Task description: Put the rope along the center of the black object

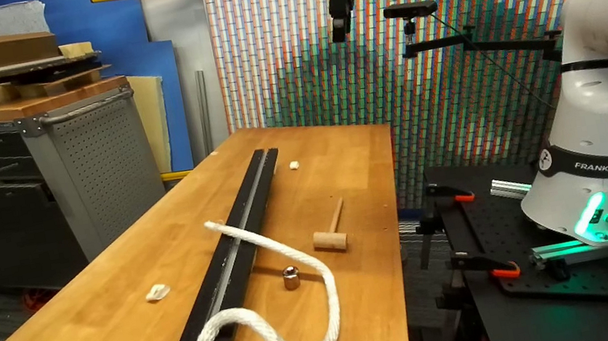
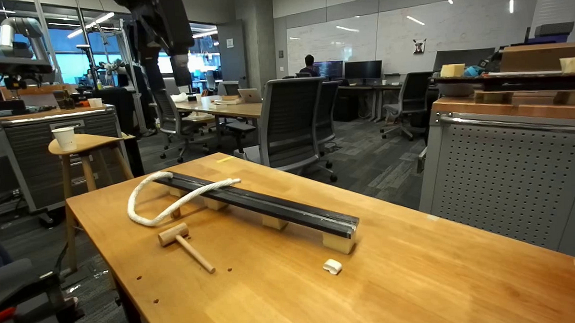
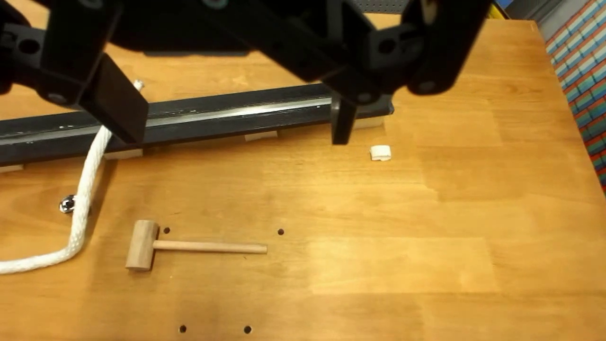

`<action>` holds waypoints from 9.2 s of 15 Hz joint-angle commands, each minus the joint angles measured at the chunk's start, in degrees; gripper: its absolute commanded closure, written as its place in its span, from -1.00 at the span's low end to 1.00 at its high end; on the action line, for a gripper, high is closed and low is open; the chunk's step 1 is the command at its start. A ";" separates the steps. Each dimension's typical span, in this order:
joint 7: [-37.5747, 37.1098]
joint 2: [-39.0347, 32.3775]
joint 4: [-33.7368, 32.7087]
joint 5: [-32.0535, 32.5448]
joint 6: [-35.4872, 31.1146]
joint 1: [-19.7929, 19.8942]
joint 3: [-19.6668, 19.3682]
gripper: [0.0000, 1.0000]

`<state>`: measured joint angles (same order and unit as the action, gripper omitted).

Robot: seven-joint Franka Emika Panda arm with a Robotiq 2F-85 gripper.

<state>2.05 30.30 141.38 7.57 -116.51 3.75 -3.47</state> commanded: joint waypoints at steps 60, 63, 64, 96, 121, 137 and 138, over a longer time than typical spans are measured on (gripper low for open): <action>-34.22 -53.00 -27.35 -4.12 -22.54 -14.17 1.00 0.96; -39.64 -50.80 -27.34 -3.49 -21.79 -13.39 -2.27 0.96; -41.59 -50.11 -27.24 -3.20 -21.65 -13.07 -3.22 0.96; -74.86 -57.10 -35.68 1.68 -16.26 -4.90 -10.92 0.96; -73.21 -65.58 -38.15 0.23 -20.06 -4.78 -10.11 0.96; -76.10 -69.67 -43.32 1.54 -19.52 -5.79 -12.47 0.96; -76.38 -69.49 -43.04 1.49 -19.65 -5.76 -12.49 0.96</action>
<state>-72.28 -37.53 100.32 8.07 -136.41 -1.24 -14.08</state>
